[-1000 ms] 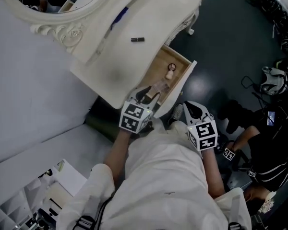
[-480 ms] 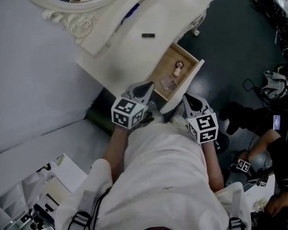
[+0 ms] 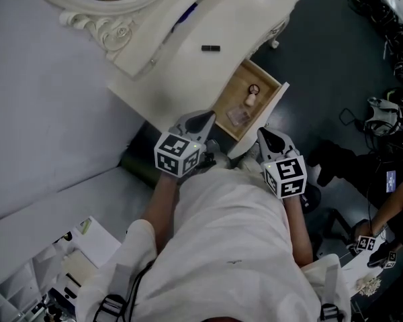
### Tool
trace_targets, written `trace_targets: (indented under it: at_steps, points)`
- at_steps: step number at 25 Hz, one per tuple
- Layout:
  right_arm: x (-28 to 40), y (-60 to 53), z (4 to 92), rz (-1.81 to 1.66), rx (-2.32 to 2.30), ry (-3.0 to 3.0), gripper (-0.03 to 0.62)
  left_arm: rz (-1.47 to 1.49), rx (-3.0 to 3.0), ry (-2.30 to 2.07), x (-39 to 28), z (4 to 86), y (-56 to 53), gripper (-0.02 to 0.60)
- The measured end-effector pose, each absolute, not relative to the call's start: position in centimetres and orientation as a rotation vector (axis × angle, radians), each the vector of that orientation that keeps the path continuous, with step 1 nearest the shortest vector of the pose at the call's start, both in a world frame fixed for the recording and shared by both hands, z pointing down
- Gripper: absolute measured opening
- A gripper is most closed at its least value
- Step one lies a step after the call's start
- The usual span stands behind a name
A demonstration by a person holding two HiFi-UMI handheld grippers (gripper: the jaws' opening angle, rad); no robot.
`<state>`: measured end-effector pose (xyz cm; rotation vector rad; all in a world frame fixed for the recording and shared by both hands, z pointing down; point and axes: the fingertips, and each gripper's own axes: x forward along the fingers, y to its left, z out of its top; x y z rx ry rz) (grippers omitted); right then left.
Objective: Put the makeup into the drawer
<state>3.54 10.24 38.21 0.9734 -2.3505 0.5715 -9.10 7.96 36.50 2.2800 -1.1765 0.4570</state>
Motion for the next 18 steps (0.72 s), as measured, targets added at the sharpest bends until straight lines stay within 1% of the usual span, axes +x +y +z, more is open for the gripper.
trace_targets:
  at_steps: [18]
  points:
    - [2.5,9.7,38.6,0.587,0.994,-2.314,0.014,0.422,2.287,-1.122,-10.2,36.6,6.3,0.012]
